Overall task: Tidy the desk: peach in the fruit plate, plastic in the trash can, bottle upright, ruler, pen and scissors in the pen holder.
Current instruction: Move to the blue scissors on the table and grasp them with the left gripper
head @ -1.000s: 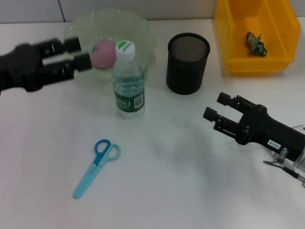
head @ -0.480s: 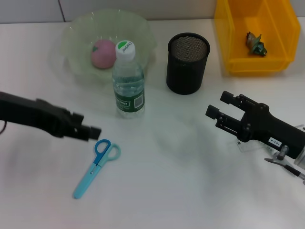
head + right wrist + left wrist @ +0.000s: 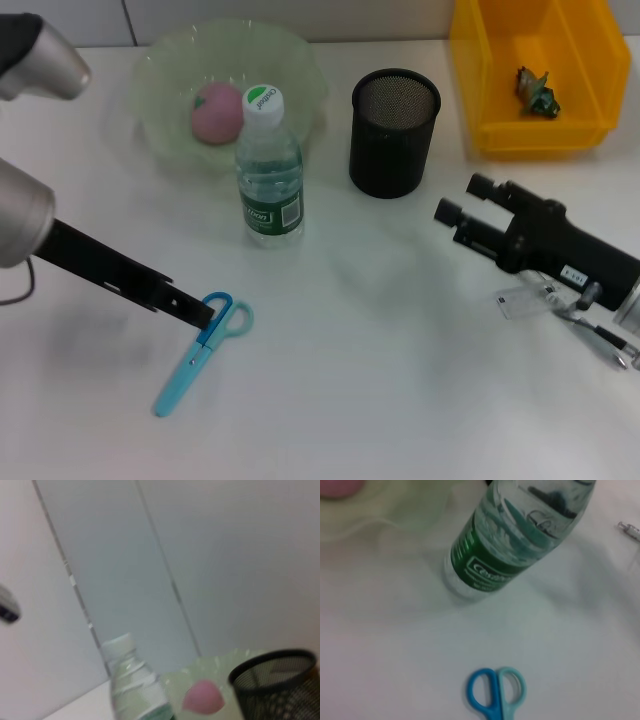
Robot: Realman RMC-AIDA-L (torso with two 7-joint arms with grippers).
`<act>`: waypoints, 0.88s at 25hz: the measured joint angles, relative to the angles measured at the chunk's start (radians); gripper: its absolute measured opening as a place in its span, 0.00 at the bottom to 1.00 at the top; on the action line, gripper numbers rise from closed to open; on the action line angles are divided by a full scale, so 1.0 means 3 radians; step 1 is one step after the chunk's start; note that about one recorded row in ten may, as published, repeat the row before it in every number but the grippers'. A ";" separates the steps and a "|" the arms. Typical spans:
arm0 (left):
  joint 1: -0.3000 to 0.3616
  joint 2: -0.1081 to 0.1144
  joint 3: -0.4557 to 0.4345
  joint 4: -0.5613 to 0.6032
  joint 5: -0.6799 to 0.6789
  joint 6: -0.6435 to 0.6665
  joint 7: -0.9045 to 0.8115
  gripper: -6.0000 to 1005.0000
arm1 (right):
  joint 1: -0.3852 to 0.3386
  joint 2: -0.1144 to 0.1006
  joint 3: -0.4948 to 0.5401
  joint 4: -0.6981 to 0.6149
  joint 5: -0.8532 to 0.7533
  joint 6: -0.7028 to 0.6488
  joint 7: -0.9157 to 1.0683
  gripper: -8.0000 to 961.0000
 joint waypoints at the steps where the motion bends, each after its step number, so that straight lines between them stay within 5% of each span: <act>1: -0.0025 -0.0002 0.0029 -0.0062 0.0004 -0.0010 -0.0046 0.71 | 0.0007 0.0000 0.0012 0.0002 0.0027 0.0015 0.0002 0.75; 22: -0.0420 -0.0007 0.0290 -0.0909 0.0183 -0.0404 -0.0429 0.70 | 0.0252 -0.0003 0.0037 -0.0017 0.0205 0.0386 -0.0013 0.75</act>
